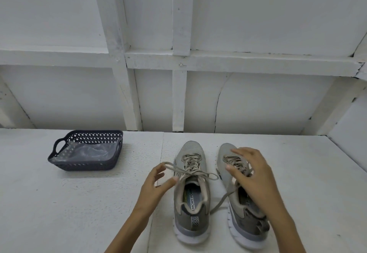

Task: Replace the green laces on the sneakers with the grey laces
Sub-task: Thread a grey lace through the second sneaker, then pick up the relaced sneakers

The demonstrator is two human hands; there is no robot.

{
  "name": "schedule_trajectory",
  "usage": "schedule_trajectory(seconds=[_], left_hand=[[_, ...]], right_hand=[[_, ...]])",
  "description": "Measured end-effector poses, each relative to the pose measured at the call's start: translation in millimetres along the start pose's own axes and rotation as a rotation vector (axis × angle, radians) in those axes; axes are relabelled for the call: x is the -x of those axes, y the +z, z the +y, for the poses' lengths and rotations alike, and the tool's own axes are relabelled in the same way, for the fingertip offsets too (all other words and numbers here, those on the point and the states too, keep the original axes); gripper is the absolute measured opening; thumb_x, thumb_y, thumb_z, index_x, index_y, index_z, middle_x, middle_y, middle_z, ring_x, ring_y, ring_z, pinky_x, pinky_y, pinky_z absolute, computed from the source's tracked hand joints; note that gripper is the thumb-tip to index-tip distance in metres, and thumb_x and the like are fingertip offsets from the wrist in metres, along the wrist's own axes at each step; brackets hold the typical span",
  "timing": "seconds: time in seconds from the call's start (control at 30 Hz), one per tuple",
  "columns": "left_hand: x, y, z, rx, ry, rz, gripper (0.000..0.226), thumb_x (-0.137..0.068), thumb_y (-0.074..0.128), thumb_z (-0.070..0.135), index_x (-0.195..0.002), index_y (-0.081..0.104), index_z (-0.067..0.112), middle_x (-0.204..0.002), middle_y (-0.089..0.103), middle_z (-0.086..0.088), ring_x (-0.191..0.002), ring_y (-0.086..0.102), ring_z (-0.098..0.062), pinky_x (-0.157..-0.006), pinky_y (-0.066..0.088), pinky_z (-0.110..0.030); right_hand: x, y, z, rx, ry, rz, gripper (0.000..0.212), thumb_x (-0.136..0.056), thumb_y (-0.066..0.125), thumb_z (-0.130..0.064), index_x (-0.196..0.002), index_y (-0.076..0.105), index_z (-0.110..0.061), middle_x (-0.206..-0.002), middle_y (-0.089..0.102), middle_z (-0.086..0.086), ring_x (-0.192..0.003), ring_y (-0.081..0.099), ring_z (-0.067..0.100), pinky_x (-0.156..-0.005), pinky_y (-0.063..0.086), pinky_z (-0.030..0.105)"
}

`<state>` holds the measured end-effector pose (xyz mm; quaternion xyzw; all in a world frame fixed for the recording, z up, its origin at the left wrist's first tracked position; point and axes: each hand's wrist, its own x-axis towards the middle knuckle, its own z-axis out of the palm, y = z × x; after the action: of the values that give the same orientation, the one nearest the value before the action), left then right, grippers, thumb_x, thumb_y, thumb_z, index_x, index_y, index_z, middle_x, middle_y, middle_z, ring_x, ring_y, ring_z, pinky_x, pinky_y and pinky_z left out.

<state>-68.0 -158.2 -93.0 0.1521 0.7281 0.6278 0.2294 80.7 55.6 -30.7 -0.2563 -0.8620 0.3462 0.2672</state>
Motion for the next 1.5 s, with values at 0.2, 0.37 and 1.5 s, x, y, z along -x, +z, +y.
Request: schedule_trajectory(seconds=[0.2,0.37,1.5], left_hand=[[3,32,6,0.004,-0.031,-0.226,0.065,-0.073,0.065,0.021,-0.134,0.045,0.035,-0.132,0.050,0.017,-0.114,0.050,0.005,-0.084,0.045,-0.011],[2,45,-3,-0.052,-0.019,-0.175,0.084,-0.067,0.047,0.009,-0.146,0.031,0.032,-0.153,0.030,0.010,-0.141,0.028,-0.011,-0.118,0.027,-0.039],[76,64,-14,-0.380,0.105,0.039,0.125,-0.039,0.082,0.074,-0.142,0.032,0.023,-0.140,0.046,-0.001,-0.127,0.048,-0.022,-0.101,0.047,-0.046]], right_hand=[[9,-1,31,-0.036,0.349,-0.309,0.097,-0.069,0.077,-0.056,-0.150,0.027,-0.034,-0.152,0.032,0.001,-0.136,0.037,0.022,-0.110,0.034,0.041],[10,8,37,-0.035,0.340,-0.288,0.087,-0.073,0.076,-0.053,-0.146,0.032,-0.037,-0.152,0.035,-0.002,-0.136,0.038,0.021,-0.108,0.034,0.040],[118,6,25,-0.225,0.295,0.000,0.131,-0.053,0.095,-0.028,-0.154,0.010,-0.025,-0.154,0.028,0.007,-0.138,0.036,0.022,-0.105,0.036,0.029]])
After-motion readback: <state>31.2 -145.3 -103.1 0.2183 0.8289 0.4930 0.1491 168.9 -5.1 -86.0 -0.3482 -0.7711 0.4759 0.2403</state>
